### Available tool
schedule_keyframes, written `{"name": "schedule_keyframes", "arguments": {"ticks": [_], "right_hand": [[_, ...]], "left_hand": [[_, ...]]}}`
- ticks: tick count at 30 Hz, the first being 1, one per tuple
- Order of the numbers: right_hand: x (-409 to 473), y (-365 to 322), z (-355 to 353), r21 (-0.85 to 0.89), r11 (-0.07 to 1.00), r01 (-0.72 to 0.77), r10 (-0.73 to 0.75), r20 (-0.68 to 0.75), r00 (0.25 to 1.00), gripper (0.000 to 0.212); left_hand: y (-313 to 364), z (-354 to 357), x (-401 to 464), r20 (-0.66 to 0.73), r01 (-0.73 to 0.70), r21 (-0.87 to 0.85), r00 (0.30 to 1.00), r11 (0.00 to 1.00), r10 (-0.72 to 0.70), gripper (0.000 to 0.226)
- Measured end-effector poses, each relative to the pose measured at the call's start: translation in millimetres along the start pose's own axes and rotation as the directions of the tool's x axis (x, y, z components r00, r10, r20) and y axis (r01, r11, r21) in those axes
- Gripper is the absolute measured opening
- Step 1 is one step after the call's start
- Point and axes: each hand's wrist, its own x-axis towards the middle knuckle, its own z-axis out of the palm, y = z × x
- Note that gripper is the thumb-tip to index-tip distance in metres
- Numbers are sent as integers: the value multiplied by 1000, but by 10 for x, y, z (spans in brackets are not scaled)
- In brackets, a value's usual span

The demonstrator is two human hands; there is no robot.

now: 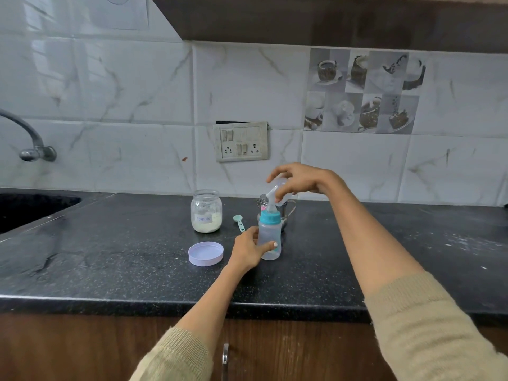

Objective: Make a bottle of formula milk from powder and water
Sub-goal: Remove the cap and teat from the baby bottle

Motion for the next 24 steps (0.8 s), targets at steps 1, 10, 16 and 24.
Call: {"name": "schedule_keyframes", "arguments": {"ticks": [1, 10, 16, 24], "right_hand": [[-72, 90, -9, 105, 994, 4, 1, -43, 999, 43], [-437, 1021, 642, 354, 927, -120, 226, -273, 935, 15], [-406, 1271, 906, 391, 905, -166, 312, -346, 885, 27], [-356, 1462, 915, 461, 869, -181, 384, -398, 833, 47]], "left_hand": [[0, -3, -2, 1, -2, -1, 1000, 1000, 2, 55], [-3, -3, -8, -1, 4, 4, 1000, 1000, -4, 57], [-13, 7, -15, -4, 1, 0, 1000, 1000, -1, 54], [-37, 16, -6, -8, -3, -15, 1000, 1000, 3, 56]]}}
